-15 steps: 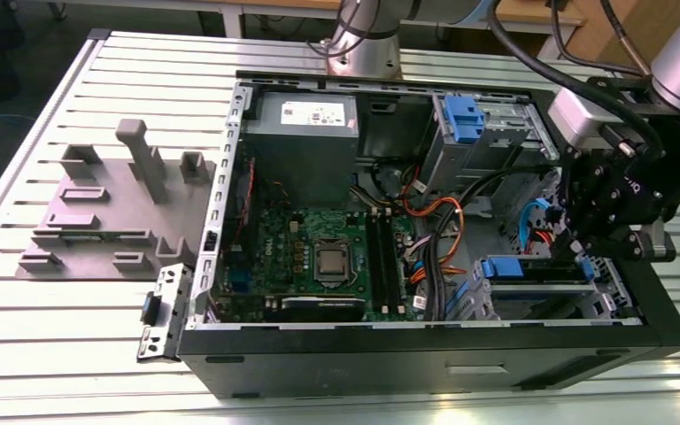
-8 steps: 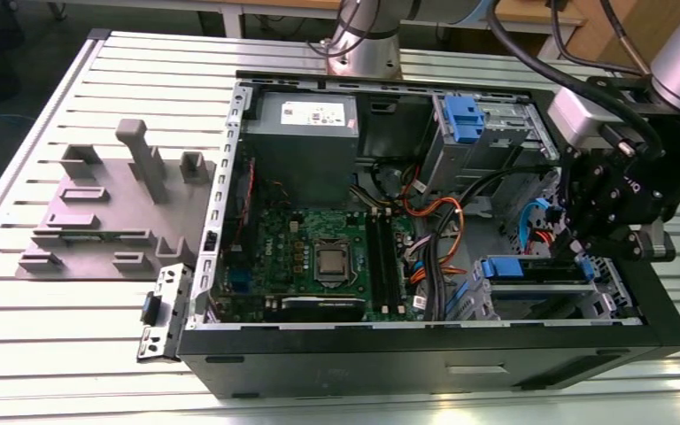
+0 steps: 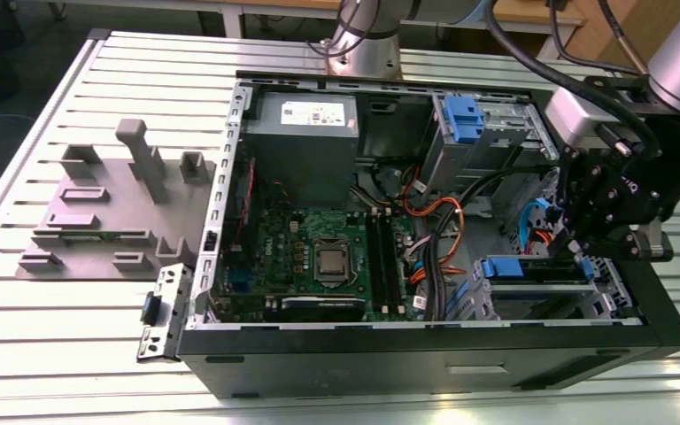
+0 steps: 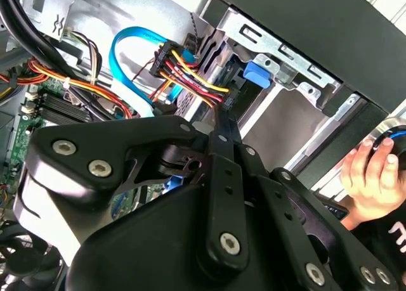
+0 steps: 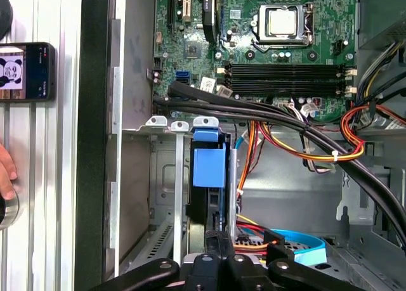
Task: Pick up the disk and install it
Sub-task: 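Insert the second disk wire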
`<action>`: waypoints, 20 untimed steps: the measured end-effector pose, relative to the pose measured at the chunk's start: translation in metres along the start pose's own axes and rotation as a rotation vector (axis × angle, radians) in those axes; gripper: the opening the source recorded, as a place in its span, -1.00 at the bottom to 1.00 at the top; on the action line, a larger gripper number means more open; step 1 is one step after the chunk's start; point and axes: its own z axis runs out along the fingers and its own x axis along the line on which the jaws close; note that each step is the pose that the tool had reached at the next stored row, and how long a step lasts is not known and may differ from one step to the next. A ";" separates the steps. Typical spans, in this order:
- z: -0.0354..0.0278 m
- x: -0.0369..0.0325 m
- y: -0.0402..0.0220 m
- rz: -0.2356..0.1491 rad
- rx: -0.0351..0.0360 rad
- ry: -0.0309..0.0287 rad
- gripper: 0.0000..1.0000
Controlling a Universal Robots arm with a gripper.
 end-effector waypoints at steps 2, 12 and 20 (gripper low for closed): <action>0.0000 0.0000 0.0004 0.000 0.0000 0.0000 -0.79; 0.0000 0.0000 0.0013 0.000 0.0000 0.0001 -0.79; 0.0000 0.0000 0.0057 0.000 0.0000 0.0001 -0.79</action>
